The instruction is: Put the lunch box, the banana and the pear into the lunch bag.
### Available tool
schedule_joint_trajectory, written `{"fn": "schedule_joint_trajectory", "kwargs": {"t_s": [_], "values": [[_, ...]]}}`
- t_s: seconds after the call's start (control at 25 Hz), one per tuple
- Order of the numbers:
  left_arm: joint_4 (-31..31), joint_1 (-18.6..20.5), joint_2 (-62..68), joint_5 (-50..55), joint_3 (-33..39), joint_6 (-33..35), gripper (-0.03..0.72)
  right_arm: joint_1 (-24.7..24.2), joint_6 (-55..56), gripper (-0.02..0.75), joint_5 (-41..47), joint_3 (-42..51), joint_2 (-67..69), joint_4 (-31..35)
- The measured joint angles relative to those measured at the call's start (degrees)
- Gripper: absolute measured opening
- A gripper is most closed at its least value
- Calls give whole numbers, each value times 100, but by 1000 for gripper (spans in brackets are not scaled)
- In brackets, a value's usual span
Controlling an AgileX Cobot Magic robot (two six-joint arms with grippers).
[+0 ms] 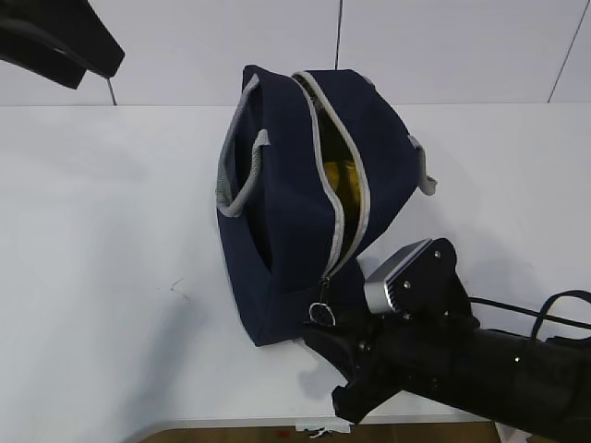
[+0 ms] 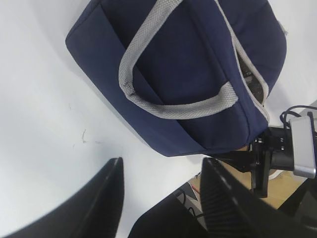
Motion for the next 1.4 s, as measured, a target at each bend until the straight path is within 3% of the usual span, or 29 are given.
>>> {"fn": "schedule_joint_trajectory", "kwargs": {"t_s": [0.32, 0.56, 0.92, 1.4], "values": [[-9, 0, 0, 0, 0, -10, 352, 0, -3, 216, 0, 0, 0, 254], [-9, 0, 0, 0, 0, -10, 351, 0, -3, 104, 0, 0, 0, 263], [-208, 0, 0, 0, 0, -10, 349, 0, -3, 2, 10, 0, 0, 275], [-263, 0, 0, 0, 0, -10, 349, 0, 246, 1, 370, 0, -237, 275]]}}
